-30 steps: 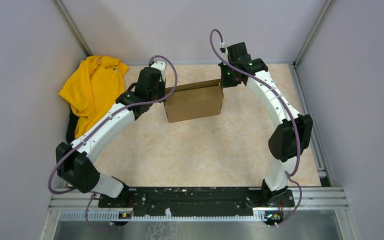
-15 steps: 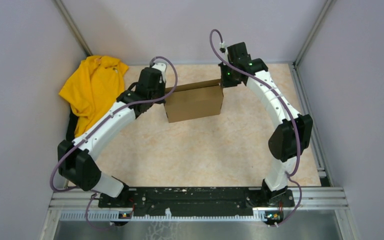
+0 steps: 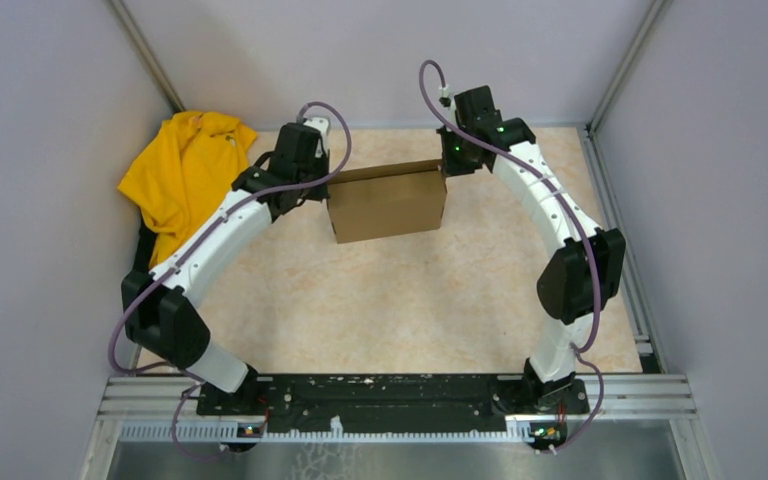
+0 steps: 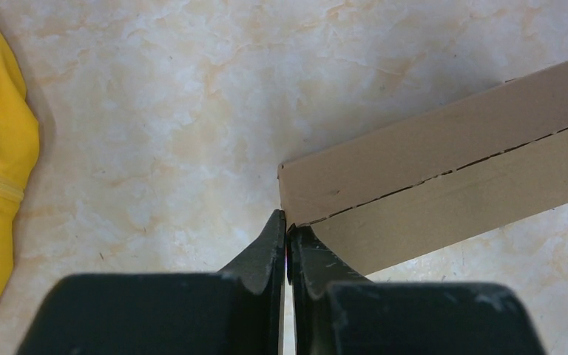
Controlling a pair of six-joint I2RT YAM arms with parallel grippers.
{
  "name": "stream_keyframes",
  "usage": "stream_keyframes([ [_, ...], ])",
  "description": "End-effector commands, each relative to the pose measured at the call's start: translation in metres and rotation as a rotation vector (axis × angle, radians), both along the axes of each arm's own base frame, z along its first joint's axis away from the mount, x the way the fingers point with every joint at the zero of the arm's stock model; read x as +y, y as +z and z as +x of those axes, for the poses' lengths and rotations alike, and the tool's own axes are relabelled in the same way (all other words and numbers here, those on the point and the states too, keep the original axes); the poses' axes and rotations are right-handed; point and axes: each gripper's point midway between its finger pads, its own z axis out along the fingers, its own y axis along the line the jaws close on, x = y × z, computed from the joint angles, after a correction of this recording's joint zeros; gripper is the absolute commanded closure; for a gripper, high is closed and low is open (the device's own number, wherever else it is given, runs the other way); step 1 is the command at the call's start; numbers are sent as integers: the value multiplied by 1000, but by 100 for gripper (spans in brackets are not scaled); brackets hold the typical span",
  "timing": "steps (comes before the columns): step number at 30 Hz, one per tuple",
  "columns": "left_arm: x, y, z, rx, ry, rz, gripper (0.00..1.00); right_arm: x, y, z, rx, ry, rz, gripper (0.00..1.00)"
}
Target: Fold the paper box
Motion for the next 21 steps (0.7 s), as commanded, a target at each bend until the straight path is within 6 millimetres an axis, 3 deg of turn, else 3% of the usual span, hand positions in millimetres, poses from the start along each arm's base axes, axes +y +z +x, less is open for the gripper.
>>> stream_keyframes([
  [1,-17,11,4,19,-37,-82,94,1,-13,-24,85,33,-18,100],
  [12,-32,12,8,89,-46,-135,99,2,-12,-24,83,34,-13,100],
  [21,-40,14,9,119,-42,-178,96,3,-13,-24,84,34,-9,100],
])
